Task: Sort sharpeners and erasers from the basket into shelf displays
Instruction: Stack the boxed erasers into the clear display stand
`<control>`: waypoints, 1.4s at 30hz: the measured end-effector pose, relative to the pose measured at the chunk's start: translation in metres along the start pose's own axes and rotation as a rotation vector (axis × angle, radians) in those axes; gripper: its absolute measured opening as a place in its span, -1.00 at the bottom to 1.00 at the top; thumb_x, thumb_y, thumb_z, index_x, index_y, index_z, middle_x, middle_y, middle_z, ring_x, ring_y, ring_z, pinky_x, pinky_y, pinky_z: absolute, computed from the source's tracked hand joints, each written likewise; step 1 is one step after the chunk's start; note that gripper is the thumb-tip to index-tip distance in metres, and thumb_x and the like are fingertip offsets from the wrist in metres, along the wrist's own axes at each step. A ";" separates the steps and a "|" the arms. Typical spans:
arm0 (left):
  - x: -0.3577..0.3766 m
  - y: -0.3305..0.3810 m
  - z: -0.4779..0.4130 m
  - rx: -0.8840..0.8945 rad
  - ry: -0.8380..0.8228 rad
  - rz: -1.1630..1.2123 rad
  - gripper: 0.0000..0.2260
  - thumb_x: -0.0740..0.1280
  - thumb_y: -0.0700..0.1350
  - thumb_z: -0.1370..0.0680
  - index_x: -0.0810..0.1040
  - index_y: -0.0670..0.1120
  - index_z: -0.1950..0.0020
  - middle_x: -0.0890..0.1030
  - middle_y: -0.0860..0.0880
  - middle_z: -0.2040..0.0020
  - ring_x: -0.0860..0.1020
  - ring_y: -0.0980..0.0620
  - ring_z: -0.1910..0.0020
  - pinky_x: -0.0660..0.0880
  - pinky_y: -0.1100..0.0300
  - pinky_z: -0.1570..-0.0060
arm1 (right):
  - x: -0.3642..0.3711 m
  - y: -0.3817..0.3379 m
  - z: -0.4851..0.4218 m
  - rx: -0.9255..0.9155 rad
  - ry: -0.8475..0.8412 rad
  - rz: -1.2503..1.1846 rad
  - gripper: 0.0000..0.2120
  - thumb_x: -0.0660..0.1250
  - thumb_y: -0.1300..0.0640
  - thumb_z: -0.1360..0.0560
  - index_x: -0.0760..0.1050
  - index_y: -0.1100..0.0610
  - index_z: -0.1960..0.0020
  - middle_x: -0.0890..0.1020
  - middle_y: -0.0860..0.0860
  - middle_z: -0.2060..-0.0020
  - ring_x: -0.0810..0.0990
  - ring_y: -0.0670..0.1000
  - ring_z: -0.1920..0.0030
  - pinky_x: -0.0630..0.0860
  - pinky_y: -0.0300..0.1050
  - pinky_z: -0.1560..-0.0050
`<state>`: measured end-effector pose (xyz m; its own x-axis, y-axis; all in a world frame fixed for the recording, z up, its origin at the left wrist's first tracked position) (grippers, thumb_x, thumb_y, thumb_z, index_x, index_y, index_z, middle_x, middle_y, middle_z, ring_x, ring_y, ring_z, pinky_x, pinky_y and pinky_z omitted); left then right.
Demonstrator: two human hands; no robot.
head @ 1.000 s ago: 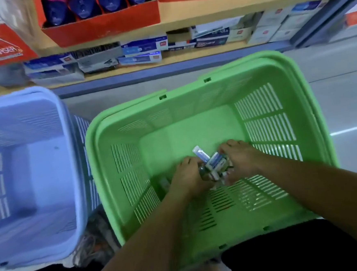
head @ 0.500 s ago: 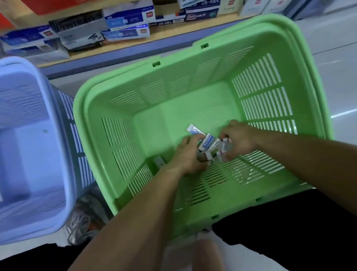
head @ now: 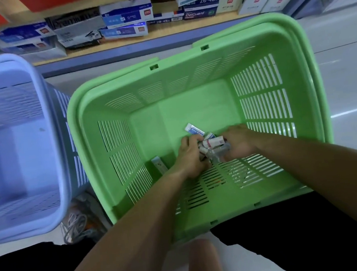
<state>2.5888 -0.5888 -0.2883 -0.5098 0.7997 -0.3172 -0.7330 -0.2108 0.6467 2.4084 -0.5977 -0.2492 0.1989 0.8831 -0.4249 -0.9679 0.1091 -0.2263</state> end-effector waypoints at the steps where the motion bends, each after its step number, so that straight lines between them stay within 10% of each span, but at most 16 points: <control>1: 0.001 0.000 0.001 0.012 0.013 0.004 -0.38 0.50 -0.21 -0.44 0.26 -0.02 -0.40 0.25 -0.03 -0.24 0.37 -0.08 -0.29 0.33 0.02 -0.42 | 0.001 0.001 0.000 0.007 -0.005 -0.032 -0.62 0.50 -0.09 -0.45 0.57 -0.01 -0.22 0.64 -0.01 -0.09 0.58 0.04 -0.10 0.44 -0.05 -0.26; 25: -0.005 0.001 -0.006 -0.071 -0.144 0.135 -0.38 0.53 -0.22 -0.43 0.31 0.00 -0.38 0.52 0.00 -0.26 0.51 -0.04 -0.24 0.45 -0.02 -0.32 | 0.005 0.011 -0.007 -0.015 -0.085 -0.334 -0.47 0.60 0.06 -0.37 0.55 0.04 -0.30 0.64 -0.02 -0.14 0.61 0.02 -0.09 0.49 -0.16 -0.11; 31: -0.001 0.003 -0.006 -0.129 -0.168 0.433 -0.31 0.59 -0.23 -0.39 0.26 -0.03 -0.36 0.56 0.06 -0.18 0.57 0.06 -0.16 0.46 0.17 -0.24 | 0.012 0.010 -0.011 -0.081 -0.060 -0.473 -0.65 0.58 0.25 -0.37 0.51 -0.05 0.01 0.59 -0.17 0.14 0.55 -0.20 0.18 0.38 -0.50 0.33; 35: 0.000 0.006 -0.005 -0.129 -0.135 0.518 -0.33 0.59 -0.06 -0.40 0.32 -0.02 -0.39 0.57 0.04 -0.23 0.57 0.05 -0.20 0.46 0.06 -0.32 | 0.014 0.006 -0.010 -0.088 -0.007 -0.464 -0.52 0.63 0.12 -0.33 0.56 -0.01 -0.20 0.66 -0.07 -0.03 0.62 -0.04 0.00 0.54 -0.21 -0.02; 42: -0.007 0.003 -0.008 -0.175 0.058 0.608 -0.58 0.56 -0.02 -0.44 0.46 0.05 -0.19 0.63 0.01 -0.19 0.60 -0.03 -0.18 0.46 -0.12 -0.36 | 0.011 0.004 -0.009 -0.127 0.126 -0.670 -0.63 0.60 0.21 -0.37 0.59 0.06 -0.12 0.69 -0.05 0.07 0.68 -0.02 0.07 0.61 -0.14 -0.03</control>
<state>2.5864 -0.5996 -0.2894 -0.8781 0.4775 0.0305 -0.3652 -0.7102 0.6019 2.4081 -0.5916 -0.2626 0.7712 0.5835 -0.2544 -0.6063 0.5518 -0.5726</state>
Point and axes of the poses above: each hand's wrist, its own z-axis away from the middle knuckle, its own x-axis out of the palm, y = z × x, the point moved 1 cm from there along -z, towards the middle knuckle
